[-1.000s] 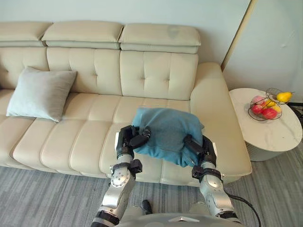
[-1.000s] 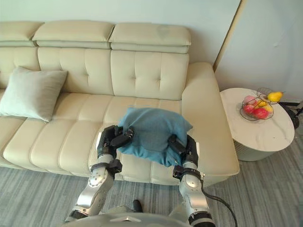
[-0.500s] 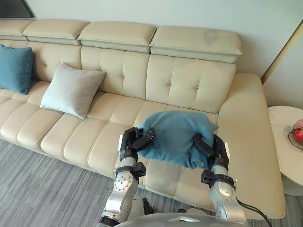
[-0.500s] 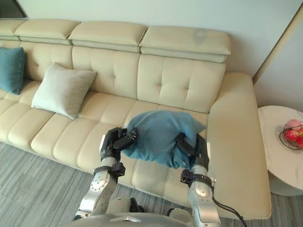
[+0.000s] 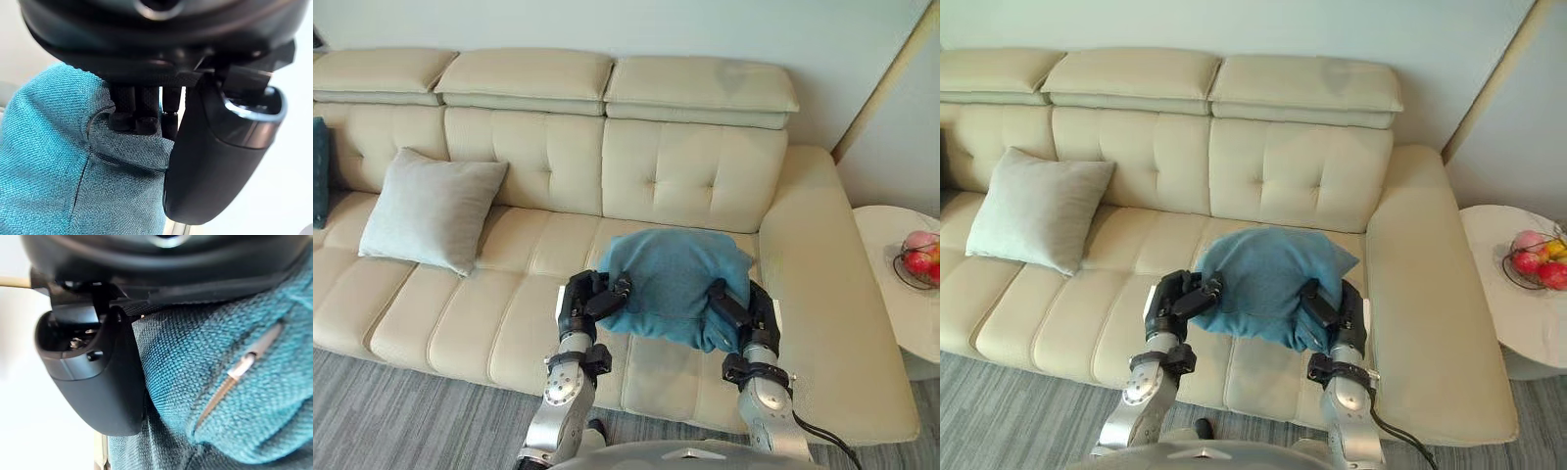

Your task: Pick up cushions and gather them together orderly.

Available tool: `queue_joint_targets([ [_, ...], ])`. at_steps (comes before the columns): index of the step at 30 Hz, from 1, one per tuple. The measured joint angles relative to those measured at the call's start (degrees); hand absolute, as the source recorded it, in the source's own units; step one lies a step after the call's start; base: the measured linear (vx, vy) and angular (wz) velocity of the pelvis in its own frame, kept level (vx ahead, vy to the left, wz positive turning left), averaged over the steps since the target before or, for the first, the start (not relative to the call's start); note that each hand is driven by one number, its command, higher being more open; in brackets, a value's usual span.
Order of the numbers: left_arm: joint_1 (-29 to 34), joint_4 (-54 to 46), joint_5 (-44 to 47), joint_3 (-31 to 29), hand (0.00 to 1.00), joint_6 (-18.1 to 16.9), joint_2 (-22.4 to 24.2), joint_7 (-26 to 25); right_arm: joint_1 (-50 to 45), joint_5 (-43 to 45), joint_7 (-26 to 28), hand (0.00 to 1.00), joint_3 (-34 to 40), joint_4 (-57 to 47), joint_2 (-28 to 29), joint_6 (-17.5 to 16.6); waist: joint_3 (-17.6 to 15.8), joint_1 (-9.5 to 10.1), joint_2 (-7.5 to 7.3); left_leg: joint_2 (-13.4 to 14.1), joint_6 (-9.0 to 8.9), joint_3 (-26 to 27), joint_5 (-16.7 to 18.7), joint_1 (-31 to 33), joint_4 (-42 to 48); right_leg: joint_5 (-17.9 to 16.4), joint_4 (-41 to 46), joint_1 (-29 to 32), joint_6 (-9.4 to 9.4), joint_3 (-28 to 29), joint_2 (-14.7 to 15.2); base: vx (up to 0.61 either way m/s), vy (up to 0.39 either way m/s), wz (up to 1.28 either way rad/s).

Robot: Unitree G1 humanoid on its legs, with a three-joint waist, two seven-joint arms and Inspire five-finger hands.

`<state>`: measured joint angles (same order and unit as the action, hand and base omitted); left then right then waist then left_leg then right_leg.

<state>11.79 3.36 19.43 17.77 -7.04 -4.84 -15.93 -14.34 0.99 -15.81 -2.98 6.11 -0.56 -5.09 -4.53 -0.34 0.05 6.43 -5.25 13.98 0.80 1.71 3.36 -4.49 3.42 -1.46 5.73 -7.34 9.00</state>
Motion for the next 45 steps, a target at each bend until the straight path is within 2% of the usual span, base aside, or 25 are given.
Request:
queue_joint_targets([
  [4,-3.4,0.0,-1.7,1.1,0.00,0.1,-0.8,-1.5,3.4,-4.7,-2.6,0.00,-0.5,1.0,-1.5,0.0,0.1,-0.28,-0.34,0.0,0.20,1.0,-1.1,1.9,-2.2,2.2,-1.3,3.4,-0.25,1.8,-0.5,0.04,0.013,-0.27],
  [7,-9.4,0.0,-2.3,1.6,0.00,0.1,-1.2,-4.2,10.0,-6.2,-5.4,0.00,-0.8,3.1,-2.5,0.7,-0.2,-0.26,-0.44,-0.1,0.74,0.9,-1.9,5.1,-2.3,3.7,-1.3,6.8,-0.50,2.3,-0.4,0.00,0.027,-0.05],
  [12,-22.6,0.0,-3.8,1.0,0.00,-0.2,-1.5,-12.1,23.8,-10.6,-12.1,0.00,-3.4,3.4,-2.8,1.6,-3.6,0.47,-0.42,-0.3,1.70,0.6,-3.3,10.6,-2.0,4.6,1.5,13.3,-0.62,2.0,-0.1,-0.07,0.022,0.05],
  [16,-35.3,0.0,-4.3,-0.8,0.00,-0.6,-1.4,-17.3,35.7,-10.7,-16.6,0.00,-3.3,3.4,-3.6,2.2,-4.7,1.64,-0.32,-0.4,2.31,-0.1,-3.8,17.7,0.6,4.6,5.5,20.8,-0.56,1.4,0.6,-0.09,0.014,0.07],
  [17,-36.0,0.0,-4.3,-0.9,0.00,-0.6,-1.4,-17.5,36.3,-10.7,-16.8,0.00,-3.3,3.4,-3.6,2.3,-4.8,1.65,-0.31,-0.4,2.34,-0.2,-3.8,17.9,0.7,4.6,5.6,21.0,-0.56,1.4,0.7,-0.07,0.006,0.12],
  [18,-41.4,0.1,-4.3,-1.2,0.00,-1.3,-2.0,-19.3,41.2,-10.7,-18.3,0.00,-3.0,3.4,-4.5,2.4,-6.0,1.74,-0.33,-0.3,2.58,-0.5,-4.0,19.7,1.4,4.6,5.9,22.4,-0.56,1.3,1.0,-0.06,0.005,0.10],
  [20,-47.6,0.1,-4.4,-1.4,0.00,-2.1,-3.1,-20.9,47.1,-10.7,-20.0,0.00,-2.1,3.6,-5.5,2.4,-7.0,2.24,-0.31,-0.3,2.70,-0.8,-4.2,22.3,2.3,4.6,6.1,24.5,-0.55,1.2,1.1,-0.06,0.011,0.11],
  [21,-50.6,0.4,-4.4,-1.5,1.00,-2.7,-3.4,-21.6,50.3,-10.7,-20.8,1.00,-1.5,4.2,-5.9,2.4,-7.5,2.32,-0.25,-0.3,2.76,-1.0,-4.5,23.2,2.4,4.6,6.3,25.3,-0.54,1.0,1.1,-0.04,0.009,0.12],
  [25,-62.4,6.3,-6.2,-2.8,1.00,-5.1,-4.8,-22.5,63.4,-12.1,-23.6,1.00,0.1,11.0,-8.3,2.4,-10.7,2.13,0.25,-0.2,2.62,-2.3,-5.9,26.0,2.1,4.6,6.8,27.7,-0.55,0.1,1.0,-0.03,-0.008,0.13],
  [27,-65.1,9.0,-6.2,-3.3,1.00,-5.4,-5.1,-22.5,66.3,-12.6,-23.9,1.00,0.5,13.3,-8.7,2.5,-11.1,2.14,0.51,-0.2,2.62,-2.4,-6.3,27.0,1.9,4.6,6.8,28.8,-0.54,0.0,1.0,0.00,-0.009,0.05],
  [32,-73.0,22.4,-6.2,-3.4,1.00,-5.6,-6.0,-21.3,75.4,-12.5,-24.4,1.00,2.5,25.5,-9.9,2.8,-14.7,1.96,1.01,-0.3,2.58,-3.5,-8.8,29.2,0.0,4.6,6.9,31.4,-0.56,-0.3,0.8,0.03,-0.019,0.07],
  [36,-73.9,29.4,-5.3,-4.1,1.00,-5.3,-5.8,-19.4,77.7,-11.0,-22.1,1.00,4.2,30.0,-10.3,3.9,-16.9,2.06,1.05,0.3,2.30,-3.5,-9.2,30.1,-0.6,4.6,7.4,32.7,-0.56,-0.3,0.5,0.04,-0.018,0.01],
  [40,-73.7,34.1,-2.4,-5.7,1.00,-3.6,-3.8,-16.5,77.7,-5.8,-19.8,1.00,6.3,31.9,-10.6,5.0,-19.3,2.16,1.05,0.5,2.23,-3.5,-9.3,31.9,-0.6,4.6,7.7,34.6,-0.56,-0.5,0.4,0.04,-0.014,0.02],
  [41,-72.8,34.6,-1.8,-5.8,1.00,-2.7,-2.8,-15.0,77.7,-4.0,-19.2,1.00,6.4,32.6,-10.4,5.5,-20.4,2.09,1.05,0.6,2.22,-3.5,-9.3,32.3,-0.6,4.6,7.8,34.9,-0.56,-0.7,0.3,0.05,-0.013,0.02],
  [45,-67.4,34.6,-1.9,-5.8,1.00,-2.6,0.9,-12.6,75.3,-3.0,-17.8,1.00,6.5,33.3,-8.8,5.9,-20.7,2.14,0.99,1.0,2.21,-3.5,-9.3,32.5,-0.3,4.6,9.6,35.6,-0.57,-1.0,0.2,0.08,-0.019,0.02],
])
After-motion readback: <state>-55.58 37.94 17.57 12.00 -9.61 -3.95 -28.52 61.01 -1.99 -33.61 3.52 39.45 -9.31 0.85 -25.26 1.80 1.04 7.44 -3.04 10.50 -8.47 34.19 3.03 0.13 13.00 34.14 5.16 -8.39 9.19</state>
